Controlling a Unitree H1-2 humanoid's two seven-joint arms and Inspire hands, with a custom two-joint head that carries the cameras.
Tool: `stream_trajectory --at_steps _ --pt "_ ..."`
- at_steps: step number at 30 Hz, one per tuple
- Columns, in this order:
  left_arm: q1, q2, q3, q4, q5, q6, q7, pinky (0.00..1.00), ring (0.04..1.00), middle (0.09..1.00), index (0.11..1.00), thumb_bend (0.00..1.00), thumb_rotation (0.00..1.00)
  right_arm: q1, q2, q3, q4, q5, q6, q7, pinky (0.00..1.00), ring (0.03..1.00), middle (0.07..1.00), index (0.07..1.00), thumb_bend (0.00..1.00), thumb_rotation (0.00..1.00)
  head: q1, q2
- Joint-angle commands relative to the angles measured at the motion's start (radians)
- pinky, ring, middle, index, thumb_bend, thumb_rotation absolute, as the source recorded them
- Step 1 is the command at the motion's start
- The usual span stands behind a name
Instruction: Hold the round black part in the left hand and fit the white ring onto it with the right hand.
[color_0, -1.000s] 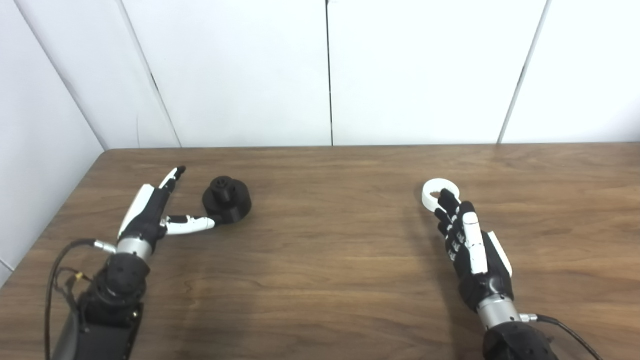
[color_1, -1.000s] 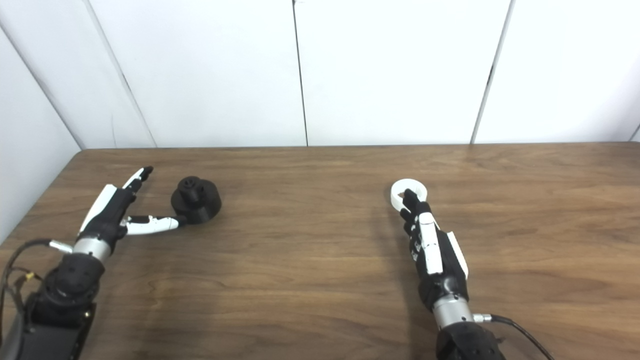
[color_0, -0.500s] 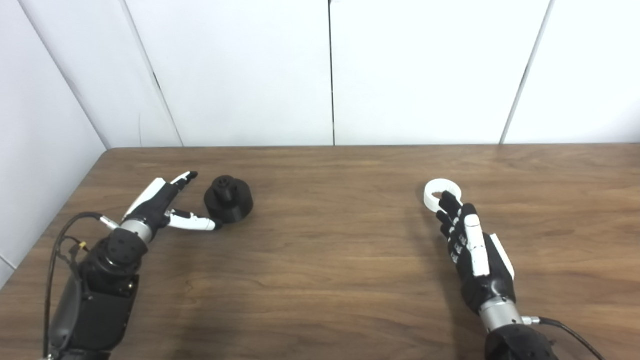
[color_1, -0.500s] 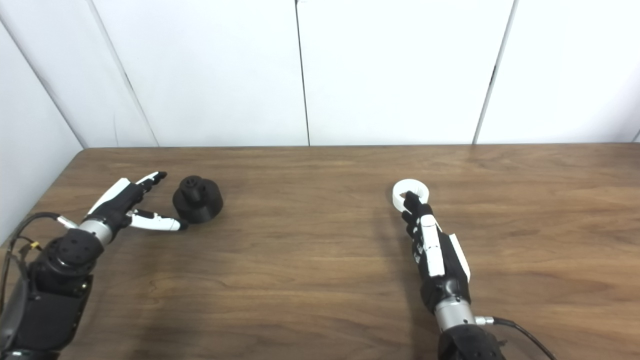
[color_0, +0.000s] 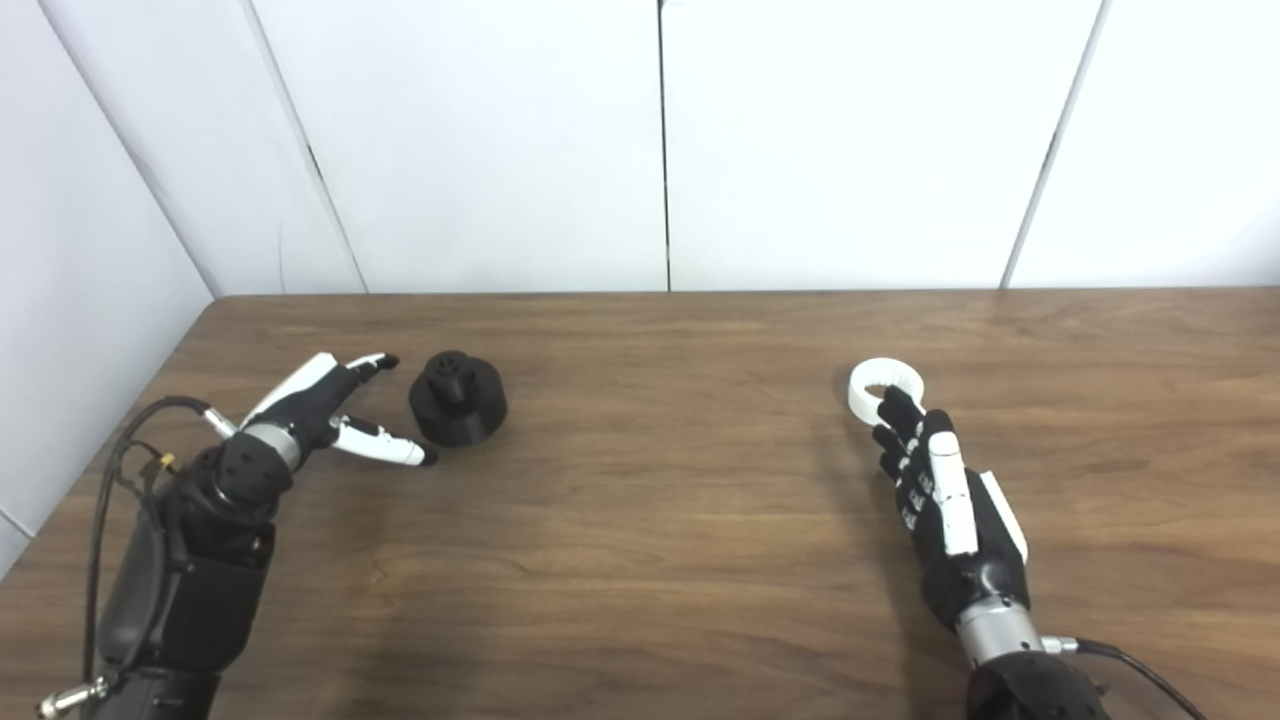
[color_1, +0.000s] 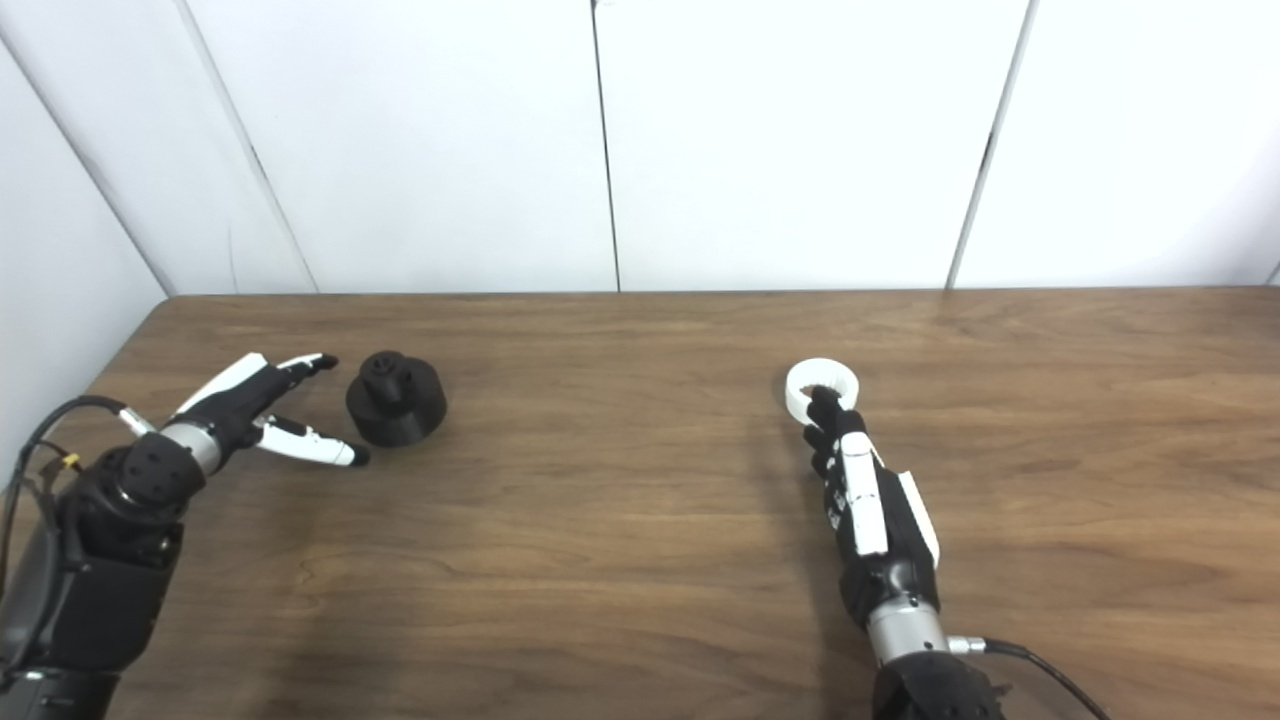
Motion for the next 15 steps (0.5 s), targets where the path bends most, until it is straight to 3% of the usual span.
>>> stream_trajectory --at_steps 1,15 --pt "-0.059 0.041 0.002 -0.007 0.004 -0.004 0.013 1.0 1.0 1.0 0.956 1.0 0.2 -0.02 0.009 0.004 -0.025 -0.001 -0.02 -0.002 0.99 0.949 0.941 0.918 0.51 1.0 0.001 0.0" --pt "-0.108 0.069 -0.06 0.024 -0.004 -0.005 0.04 1.0 1.0 1.0 0.953 1.0 0.23 -0.017 0.011 0.009 -0.026 -0.005 -0.024 -0.007 0.99 0.95 0.938 0.922 0.52 1.0 -0.005 -0.003"
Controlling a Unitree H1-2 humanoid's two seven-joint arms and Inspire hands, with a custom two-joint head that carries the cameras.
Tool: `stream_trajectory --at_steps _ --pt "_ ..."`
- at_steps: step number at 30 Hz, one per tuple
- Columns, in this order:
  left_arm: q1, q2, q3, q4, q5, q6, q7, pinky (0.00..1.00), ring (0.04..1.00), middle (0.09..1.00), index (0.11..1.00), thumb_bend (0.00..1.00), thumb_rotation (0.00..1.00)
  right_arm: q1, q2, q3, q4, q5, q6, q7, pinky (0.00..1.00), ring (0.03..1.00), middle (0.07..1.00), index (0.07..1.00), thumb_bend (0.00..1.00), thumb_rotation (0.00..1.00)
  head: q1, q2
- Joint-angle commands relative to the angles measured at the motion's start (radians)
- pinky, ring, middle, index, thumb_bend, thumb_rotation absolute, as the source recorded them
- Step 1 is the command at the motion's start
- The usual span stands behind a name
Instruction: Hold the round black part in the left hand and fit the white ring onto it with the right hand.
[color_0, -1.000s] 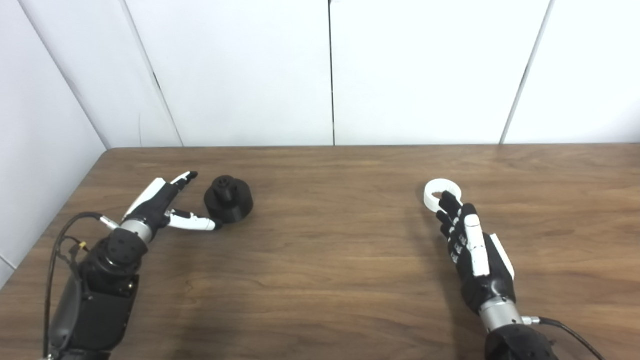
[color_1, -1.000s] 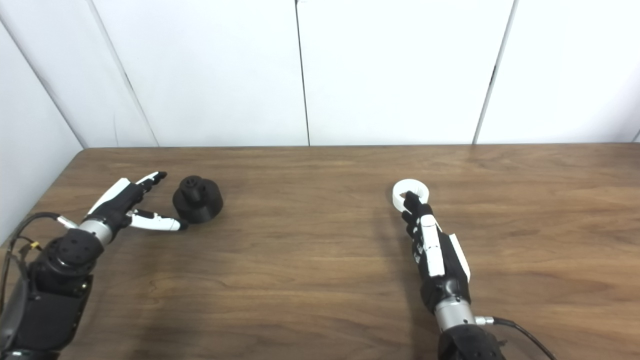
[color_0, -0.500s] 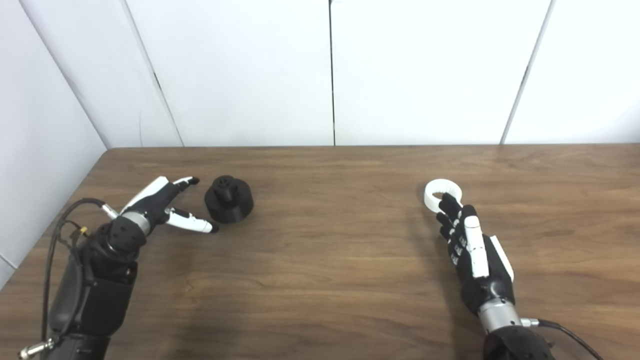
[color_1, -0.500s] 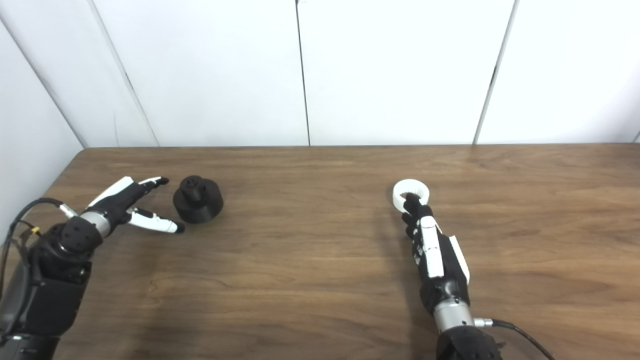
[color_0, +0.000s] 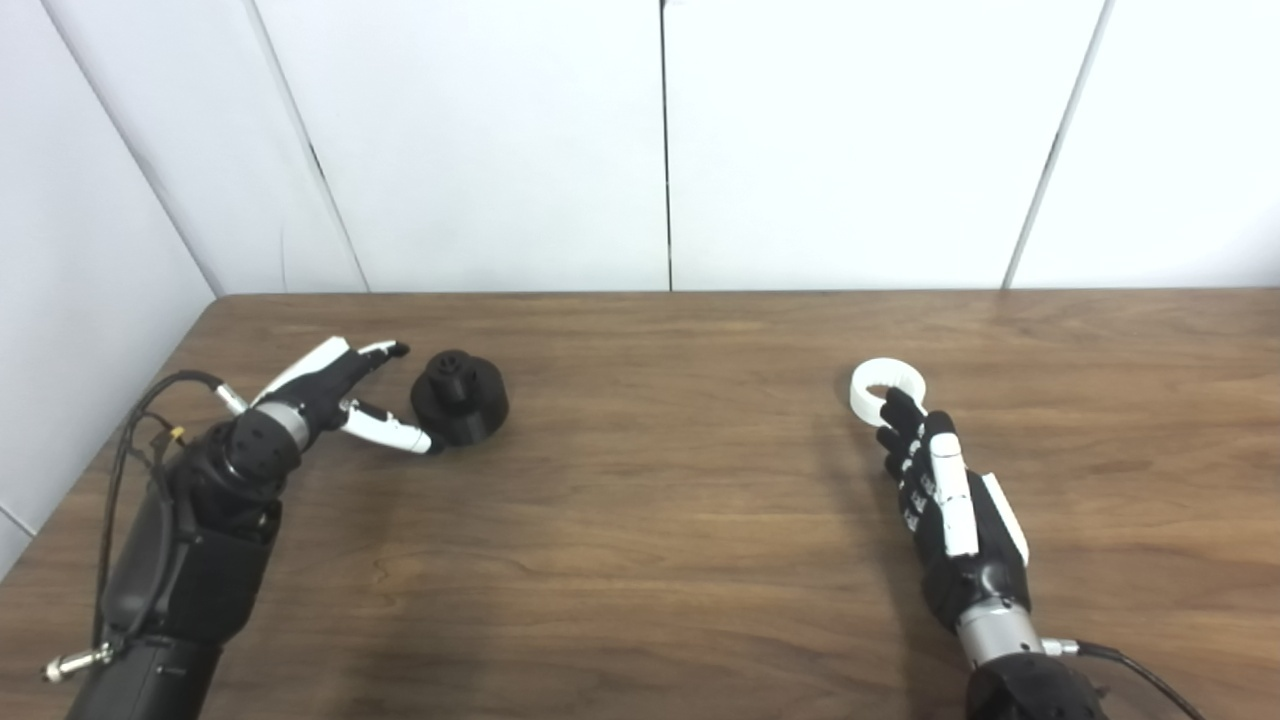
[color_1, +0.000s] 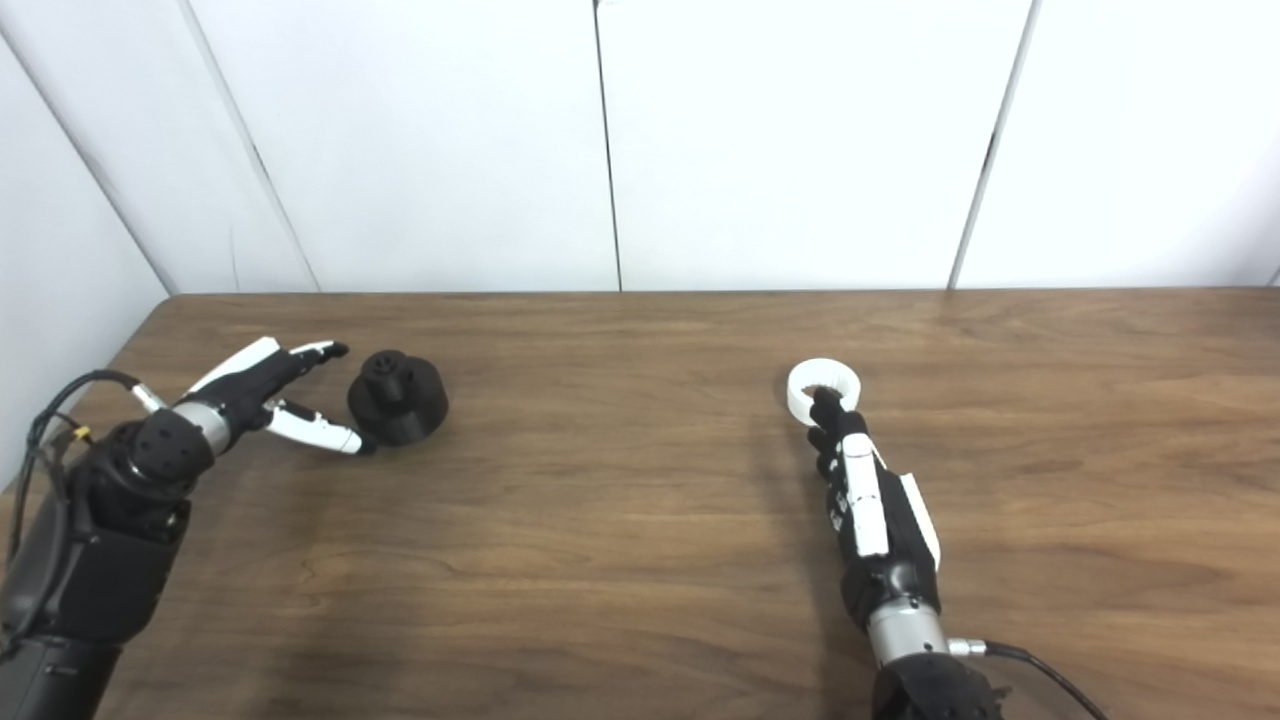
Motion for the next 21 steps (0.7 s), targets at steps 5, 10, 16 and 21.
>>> stream_trajectory --at_steps 5,10,16,21 --pt "-0.065 0.06 -0.031 -0.001 -0.017 -0.008 0.038 1.0 1.0 1.0 0.966 1.0 0.22 -0.018 0.014 0.009 -0.028 -0.006 -0.02 -0.003 0.98 0.945 0.934 0.915 0.52 1.0 0.001 0.0" --pt "-0.071 0.05 -0.027 -0.005 -0.02 -0.004 0.024 1.0 1.0 1.0 0.96 1.0 0.2 -0.016 0.018 0.008 -0.023 -0.001 -0.028 -0.002 0.99 0.948 0.937 0.919 0.52 1.0 -0.004 -0.001" --pt "-0.072 0.036 -0.029 -0.004 -0.035 -0.004 0.038 1.0 1.0 1.0 0.928 1.0 0.2 -0.015 0.021 0.007 -0.025 -0.007 -0.032 -0.008 0.96 0.937 0.927 0.913 0.53 1.0 -0.008 -0.001" --pt "-0.073 0.041 -0.046 -0.001 -0.065 -0.008 0.055 1.0 1.0 0.992 0.919 1.0 0.21 -0.013 0.015 0.004 -0.026 -0.001 -0.038 -0.003 0.98 0.944 0.933 0.922 0.52 1.0 -0.01 0.001"
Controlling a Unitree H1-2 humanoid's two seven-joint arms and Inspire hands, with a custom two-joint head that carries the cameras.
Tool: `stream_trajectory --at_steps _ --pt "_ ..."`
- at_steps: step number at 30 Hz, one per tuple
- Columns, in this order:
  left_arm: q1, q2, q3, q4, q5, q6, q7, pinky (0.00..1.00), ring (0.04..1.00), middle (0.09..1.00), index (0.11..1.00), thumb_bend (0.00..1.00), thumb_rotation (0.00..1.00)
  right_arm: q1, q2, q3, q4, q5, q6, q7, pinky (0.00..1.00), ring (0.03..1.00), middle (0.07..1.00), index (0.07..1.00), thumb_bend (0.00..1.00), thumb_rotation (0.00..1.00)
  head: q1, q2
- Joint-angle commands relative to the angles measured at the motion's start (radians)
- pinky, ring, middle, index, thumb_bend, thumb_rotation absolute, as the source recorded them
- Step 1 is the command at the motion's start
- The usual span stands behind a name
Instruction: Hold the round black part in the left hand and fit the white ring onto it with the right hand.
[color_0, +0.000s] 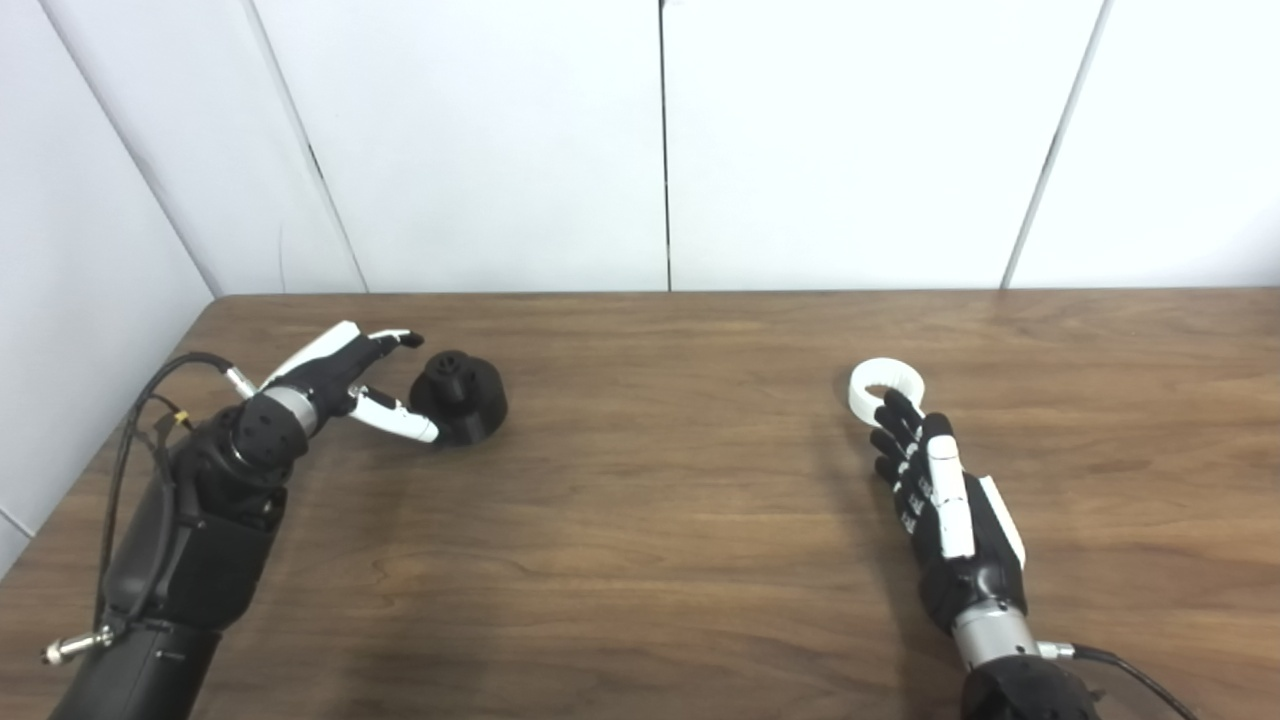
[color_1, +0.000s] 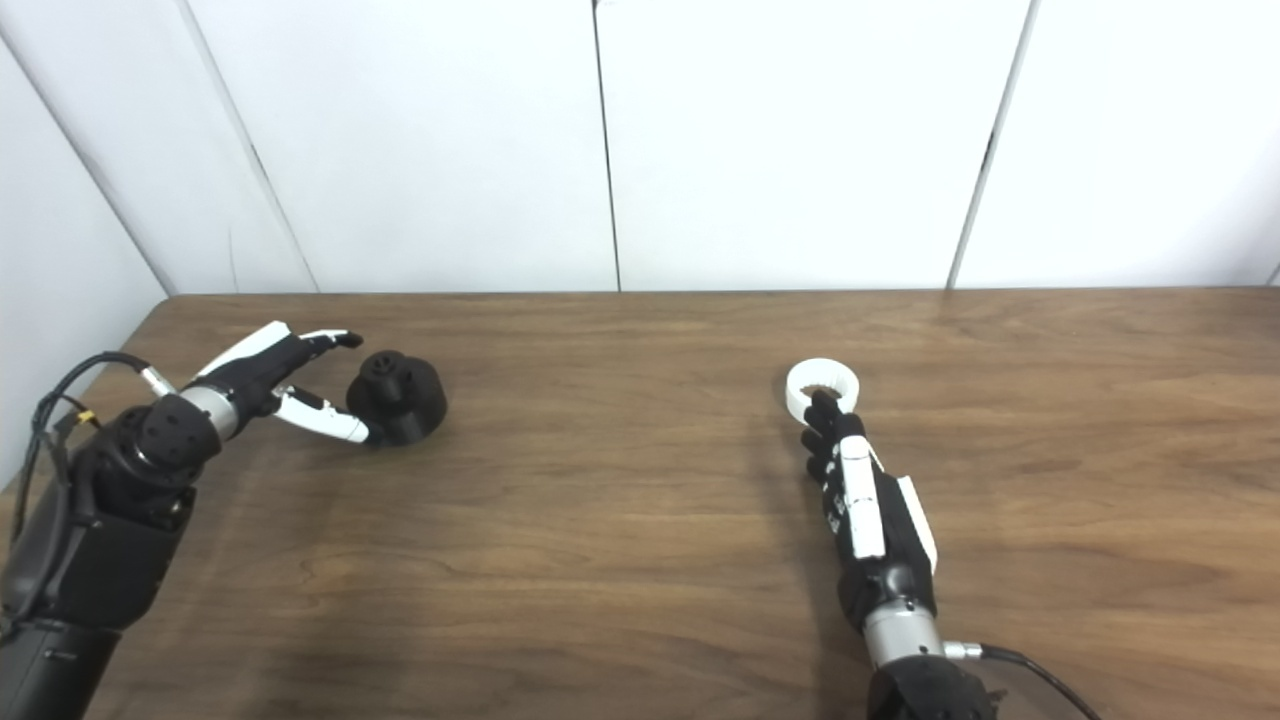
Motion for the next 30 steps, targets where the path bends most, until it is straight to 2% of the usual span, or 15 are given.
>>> stream_trajectory --at_steps 1,6,15,30 --pt "-0.057 0.025 0.004 -0.003 -0.013 -0.006 0.034 1.0 1.0 0.991 0.921 1.0 0.21 -0.019 0.008 0.002 -0.026 0.006 -0.036 0.004 0.98 0.945 0.933 0.921 0.52 1.0 0.001 0.001" --pt "-0.057 0.029 -0.012 -0.007 -0.017 -0.004 0.036 1.0 1.0 0.994 0.926 1.0 0.24 -0.014 0.006 0.003 -0.03 0.004 -0.037 0.005 0.99 0.949 0.937 0.92 0.52 1.0 -0.001 0.006" --pt "-0.059 0.024 -0.02 -0.004 -0.016 -0.003 0.039 1.0 1.0 1.0 0.939 1.0 0.23 -0.013 0.015 0.001 -0.044 -0.004 -0.015 -0.011 0.97 0.935 0.922 0.907 0.53 1.0 -0.01 0.008" --pt "-0.062 0.022 -0.053 0.023 -0.025 -0.005 0.065 0.98 1.0 1.0 0.965 1.0 0.23 -0.003 0.008 0.0 -0.057 0.002 -0.019 -0.007 0.95 0.939 0.929 0.91 0.55 1.0 -0.017 0.014"
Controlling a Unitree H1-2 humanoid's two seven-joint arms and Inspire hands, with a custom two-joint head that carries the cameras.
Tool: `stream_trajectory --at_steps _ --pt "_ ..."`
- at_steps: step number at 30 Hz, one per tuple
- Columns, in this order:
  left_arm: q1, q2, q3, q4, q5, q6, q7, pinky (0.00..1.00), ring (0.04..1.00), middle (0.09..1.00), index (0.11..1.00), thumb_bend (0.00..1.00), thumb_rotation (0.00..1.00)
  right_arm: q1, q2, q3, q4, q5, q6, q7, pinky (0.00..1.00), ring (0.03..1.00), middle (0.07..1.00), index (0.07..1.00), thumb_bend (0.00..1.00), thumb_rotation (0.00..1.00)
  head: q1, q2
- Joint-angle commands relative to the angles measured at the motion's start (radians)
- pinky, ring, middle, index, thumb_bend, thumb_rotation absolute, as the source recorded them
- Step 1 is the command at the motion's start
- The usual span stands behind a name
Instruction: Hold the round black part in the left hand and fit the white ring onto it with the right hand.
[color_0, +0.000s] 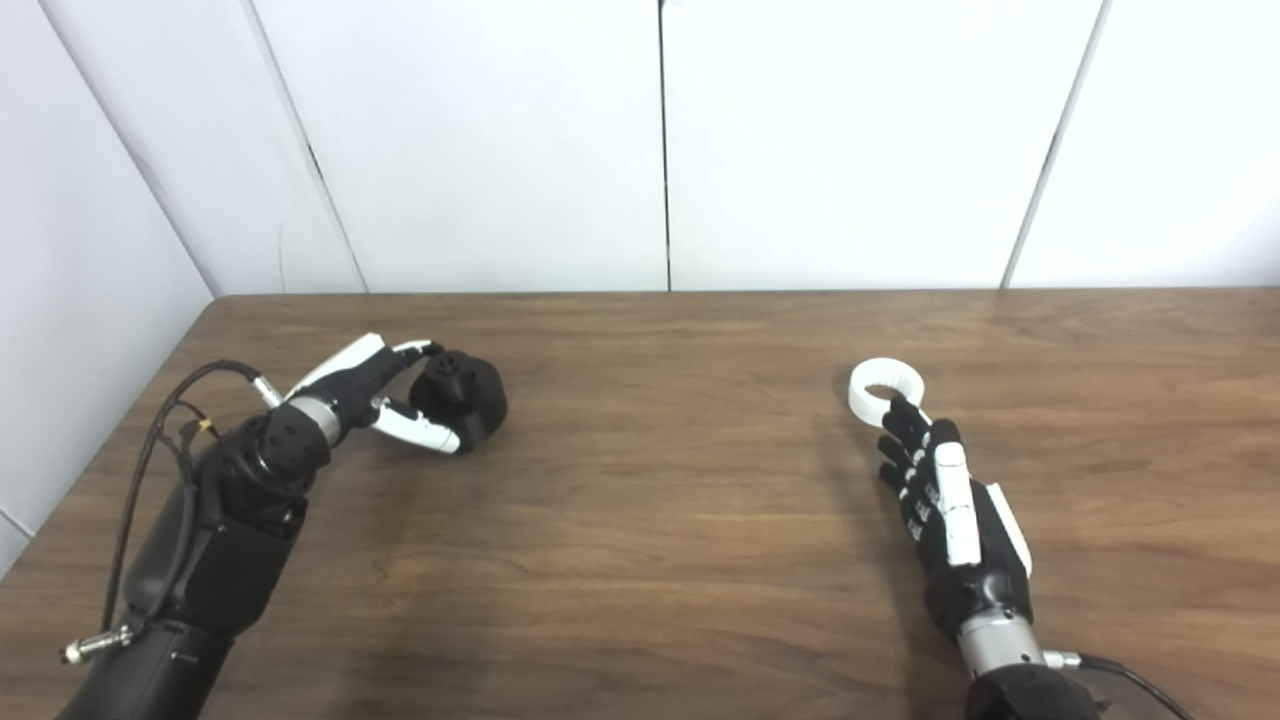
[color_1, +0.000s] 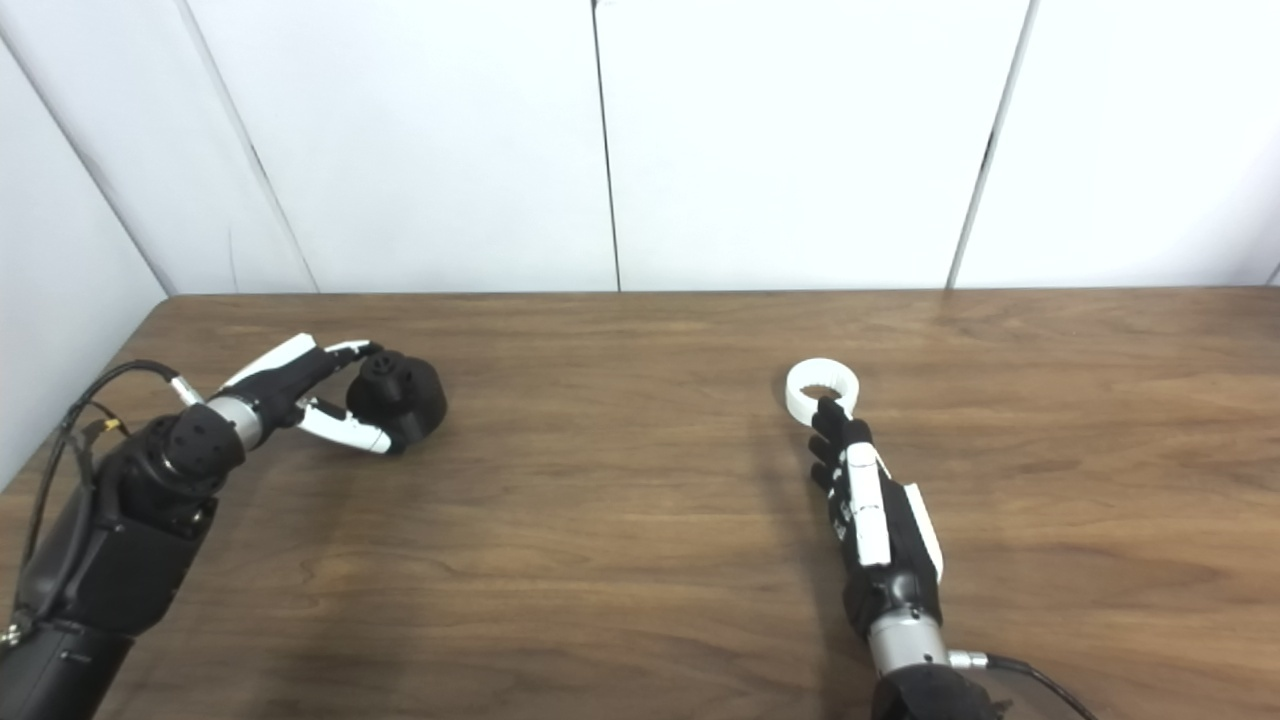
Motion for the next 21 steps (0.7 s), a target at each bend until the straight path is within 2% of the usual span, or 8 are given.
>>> stream_trajectory --at_steps 1,21 --pt "-0.059 0.021 0.007 -0.005 0.0 -0.005 0.034 0.99 1.0 1.0 0.964 1.0 0.23 -0.021 0.005 0.002 -0.043 0.004 -0.02 0.005 0.96 0.94 0.93 0.911 0.55 1.0 0.001 0.001" --pt "-0.048 0.017 -0.009 -0.009 0.008 -0.004 0.054 1.0 1.0 1.0 0.91 0.99 0.24 -0.015 -0.011 0.008 -0.053 -0.003 -0.011 0.01 0.96 0.943 0.927 0.912 0.57 1.0 0.002 0.004"
